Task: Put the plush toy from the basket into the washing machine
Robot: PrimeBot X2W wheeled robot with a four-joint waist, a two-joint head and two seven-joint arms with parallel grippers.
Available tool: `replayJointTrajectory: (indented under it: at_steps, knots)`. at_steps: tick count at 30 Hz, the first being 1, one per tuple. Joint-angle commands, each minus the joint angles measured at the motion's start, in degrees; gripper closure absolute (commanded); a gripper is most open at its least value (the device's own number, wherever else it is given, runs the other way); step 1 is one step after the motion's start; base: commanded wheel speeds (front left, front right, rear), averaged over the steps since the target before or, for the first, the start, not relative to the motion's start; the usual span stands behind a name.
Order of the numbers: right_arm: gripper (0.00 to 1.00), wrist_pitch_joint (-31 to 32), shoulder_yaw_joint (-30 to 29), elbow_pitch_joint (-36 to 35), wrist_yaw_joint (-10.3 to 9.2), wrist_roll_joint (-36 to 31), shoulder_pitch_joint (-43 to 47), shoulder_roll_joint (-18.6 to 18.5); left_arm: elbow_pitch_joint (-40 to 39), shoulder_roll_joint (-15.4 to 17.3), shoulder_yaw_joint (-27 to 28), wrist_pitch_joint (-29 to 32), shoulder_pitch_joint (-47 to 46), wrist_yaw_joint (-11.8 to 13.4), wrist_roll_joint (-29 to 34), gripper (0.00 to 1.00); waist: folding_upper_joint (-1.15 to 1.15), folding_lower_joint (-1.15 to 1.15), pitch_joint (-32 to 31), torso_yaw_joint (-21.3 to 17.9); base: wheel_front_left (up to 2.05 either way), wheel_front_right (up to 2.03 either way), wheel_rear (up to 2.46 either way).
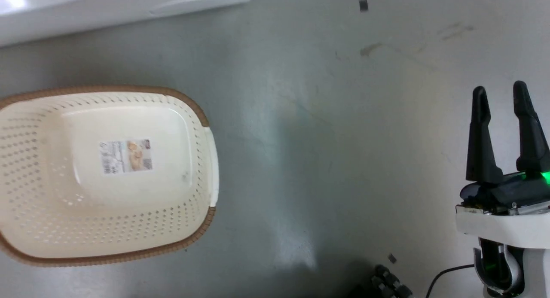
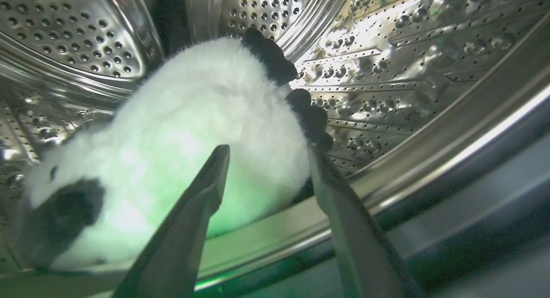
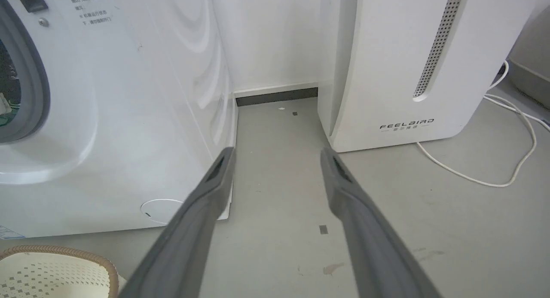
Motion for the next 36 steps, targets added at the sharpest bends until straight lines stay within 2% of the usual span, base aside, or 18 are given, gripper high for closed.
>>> replayJointTrajectory:
  at_steps: [1, 8, 21, 31, 36]
  knots:
    - [0.0, -0.3, -0.2, 0.1, -0.04, -0.8, -0.3, 0.0, 0.6, -0.8, -0.2, -0.9, 1.6, -0.2, -0.7, 0.0, 0.0, -0.01, -3.6, 1.8, 0.0, 0.0, 0.0]
    - [0.0, -0.3, -1.3, 2.1, -0.04, -4.6, 1.5, 0.0, 0.2, -5.8, 1.1, -4.9, 10.8, -0.2, -4.6, 0.0, 0.0, -0.01, -15.2, 5.5, 0.0, 0.0, 0.0]
    - [0.0, -0.3, -3.3, 4.6, -0.04, -8.9, 6.8, 0.0, -29.4, -12.9, 11.1, -5.0, 43.3, 4.9, -6.3, 0.0, 0.0, -0.01, -32.1, 11.7, 0.0, 0.0, 0.0]
    - [0.0, -0.3, -3.3, 5.5, -0.04, -9.1, 10.6, 0.0, -46.6, -18.2, 17.1, -5.0, 67.0, 9.9, -3.9, 0.0, 0.0, -0.01, -38.4, 14.1, 0.0, 0.0, 0.0]
    - [0.0, -0.3, -2.6, 6.0, -0.04, -9.0, 12.0, 0.0, -51.5, -21.3, 17.9, -5.0, 75.7, 10.1, -1.6, 0.0, 0.0, -0.01, -39.6, 14.8, 0.0, 0.0, 0.0]
